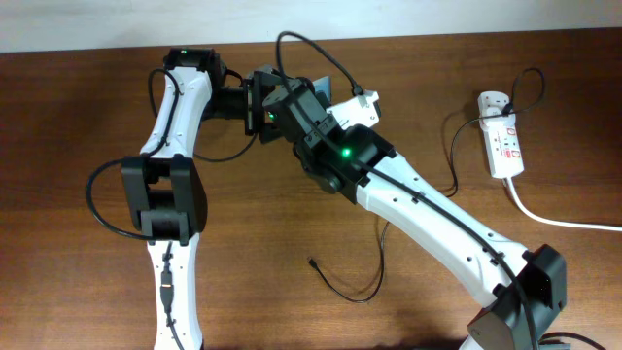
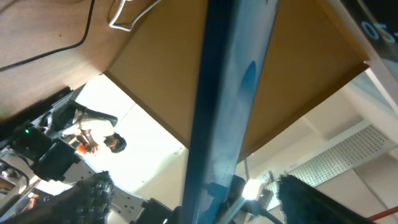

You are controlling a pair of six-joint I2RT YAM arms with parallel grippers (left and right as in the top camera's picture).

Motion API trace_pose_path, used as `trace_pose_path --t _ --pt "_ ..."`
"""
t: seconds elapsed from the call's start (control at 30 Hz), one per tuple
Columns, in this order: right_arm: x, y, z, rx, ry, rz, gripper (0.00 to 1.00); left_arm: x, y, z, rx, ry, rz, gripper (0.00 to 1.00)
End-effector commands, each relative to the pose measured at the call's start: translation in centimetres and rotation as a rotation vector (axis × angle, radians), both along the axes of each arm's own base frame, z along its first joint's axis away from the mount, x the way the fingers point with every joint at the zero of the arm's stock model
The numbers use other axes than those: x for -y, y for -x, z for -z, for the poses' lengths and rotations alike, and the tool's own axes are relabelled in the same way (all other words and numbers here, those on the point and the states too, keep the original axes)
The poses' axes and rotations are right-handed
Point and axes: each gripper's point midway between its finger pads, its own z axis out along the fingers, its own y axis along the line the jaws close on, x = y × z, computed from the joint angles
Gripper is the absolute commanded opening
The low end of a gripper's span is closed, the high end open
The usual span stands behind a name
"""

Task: Plug charger to phone and switch on socket
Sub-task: 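Lift the USB-C plug with the right gripper toward the phone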

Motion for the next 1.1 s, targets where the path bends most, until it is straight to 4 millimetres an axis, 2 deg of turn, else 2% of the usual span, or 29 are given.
trace_pose_path --t 0.0,0.1,0.17,0.2,0.33,0.37,0.47,0.63,0.67,0.73,0.77,0.8,0.87,0.9,0.97,1.0,1.07 --pt "0.3 0.1 -4.2 0.07 -0.249 0.15 0.04 -0.1 -0.3 -0.6 -0.058 0.011 -0.009 0.74" --pt "0.3 0.1 -4.1 0.062 -0.293 0.182 0.04 -0.1 -0.3 -0.6 -0.077 0.009 -0.009 0.51" --pt "-0.2 0.3 -4.0 0.038 -0.343 0.181 0.04 -0.1 -0.3 -0.6 -0.11 0.006 -0.009 0.5" --pt "-0.3 0.3 -3.9 0.035 -0.343 0.179 0.04 -0.1 -0.3 -0.6 -0.11 0.006 -0.009 0.45" --pt "-0.8 0.5 -3.7 0.017 -0.356 0.158 0.04 -0.1 -0.3 -0.6 -0.11 0.006 -0.009 0.43" --pt "-0.9 0.6 -3.7 0.011 -0.36 0.152 0.04 -0.1 -0.3 -0.6 -0.109 0.006 -0.009 0.37" --pt "-1.1 0.7 -3.6 0.001 -0.367 0.141 0.04 -0.1 -0.3 -0.6 -0.109 0.006 -0.009 0.3" --pt "-1.2 0.8 -3.5 -0.006 -0.367 0.135 0.04 -0.1 -0.3 -0.6 -0.109 0.006 -0.009 0.1" --pt "-1.2 0.8 -3.5 -0.005 -0.359 0.129 0.09 -0.1 -0.3 -0.6 -0.109 0.006 -0.009 0.05" --pt "-1.2 0.8 -3.4 -0.007 -0.352 0.127 0.51 -0.1 -0.3 -0.6 -0.109 0.006 -0.009 0.0" --pt "-1.2 0.7 -3.5 0.003 -0.306 0.089 0.52 -0.1 -0.3 -0.6 -0.109 0.006 -0.009 0.0" --pt "-1.0 0.7 -3.6 0.014 -0.267 0.072 0.59 -0.1 -0.3 -0.6 -0.109 0.006 -0.009 0.0" --pt "-0.1 0.4 -4.0 0.055 -0.181 0.068 0.84 -0.1 -0.3 -0.6 -0.109 0.006 -0.009 0.0" --pt "0.8 0.3 -4.8 0.093 -0.082 0.042 0.97 -0.1 -0.4 -0.6 -0.101 0.006 -0.009 0.0" --pt "3.3 0.5 -7.7 0.178 0.211 -0.06 0.98 -0.1 -1.0 -0.2 0.008 0.004 -0.007 0.0" --pt "4.4 0.9 -9.4 0.204 0.426 -0.204 0.98 -0.1 -1.6 0.2 0.101 -0.007 -0.004 0.0" --pt "4.6 1.4 -9.8 0.198 0.646 -0.483 0.98 -0.1 -2.6 0.3 0.298 0.013 -0.004 0.0"
